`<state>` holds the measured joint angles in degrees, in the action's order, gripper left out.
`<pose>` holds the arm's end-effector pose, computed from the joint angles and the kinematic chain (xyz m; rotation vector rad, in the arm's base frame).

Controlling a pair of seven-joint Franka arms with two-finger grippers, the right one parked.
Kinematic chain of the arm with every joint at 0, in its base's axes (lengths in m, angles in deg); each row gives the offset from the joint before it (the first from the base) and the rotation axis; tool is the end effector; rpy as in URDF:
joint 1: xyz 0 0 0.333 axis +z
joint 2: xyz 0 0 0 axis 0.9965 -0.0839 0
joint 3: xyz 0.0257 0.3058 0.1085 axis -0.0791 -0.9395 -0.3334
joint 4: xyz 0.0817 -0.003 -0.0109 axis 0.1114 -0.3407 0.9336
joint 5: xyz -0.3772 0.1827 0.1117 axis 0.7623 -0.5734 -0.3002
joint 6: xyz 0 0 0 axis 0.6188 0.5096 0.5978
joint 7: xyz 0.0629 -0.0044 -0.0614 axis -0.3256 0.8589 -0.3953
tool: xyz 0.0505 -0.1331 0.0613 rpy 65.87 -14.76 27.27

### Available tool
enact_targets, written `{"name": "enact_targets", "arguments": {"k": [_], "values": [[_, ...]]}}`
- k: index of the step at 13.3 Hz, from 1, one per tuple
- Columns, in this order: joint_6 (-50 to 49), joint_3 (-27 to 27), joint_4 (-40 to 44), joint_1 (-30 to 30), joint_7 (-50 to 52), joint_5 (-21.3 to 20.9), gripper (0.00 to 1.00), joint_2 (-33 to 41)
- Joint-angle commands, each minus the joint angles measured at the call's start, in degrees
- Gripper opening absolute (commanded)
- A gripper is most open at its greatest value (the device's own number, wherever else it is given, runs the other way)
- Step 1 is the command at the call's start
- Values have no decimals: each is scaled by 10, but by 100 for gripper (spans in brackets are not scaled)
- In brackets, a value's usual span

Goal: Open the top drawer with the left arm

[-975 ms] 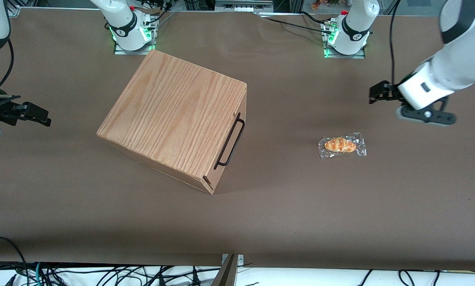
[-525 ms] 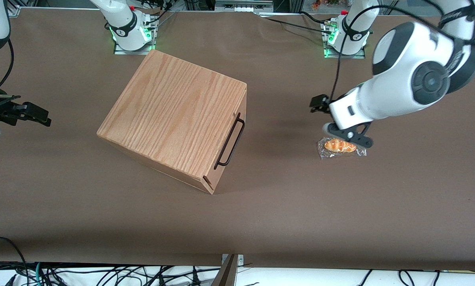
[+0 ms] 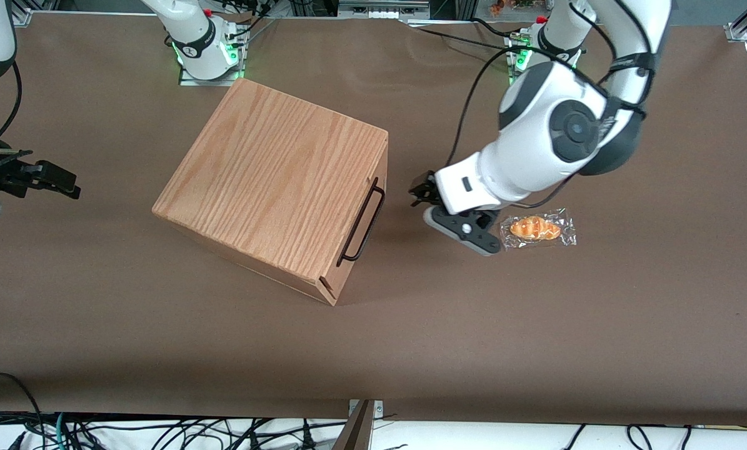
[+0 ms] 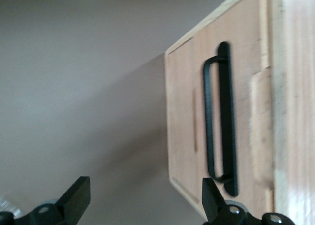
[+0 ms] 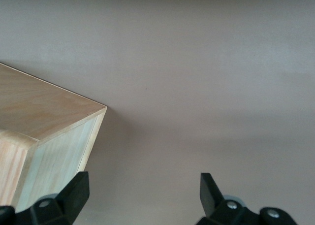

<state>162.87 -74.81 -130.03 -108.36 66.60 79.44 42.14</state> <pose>0.6566 -0.4013 0.4257 2.7287 -0.5595 0.0559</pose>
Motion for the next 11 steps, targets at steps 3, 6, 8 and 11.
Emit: {"name": "enact_targets", "arguments": {"k": [3, 6, 8, 11], "values": [[83, -8, 20, -43, 8, 12, 100, -55], [111, -7, 17, -44, 7, 9, 100, -71], [125, -7, 19, -52, 7, 10, 100, -82], [127, -7, 19, -60, 8, 12, 100, -84]]}}
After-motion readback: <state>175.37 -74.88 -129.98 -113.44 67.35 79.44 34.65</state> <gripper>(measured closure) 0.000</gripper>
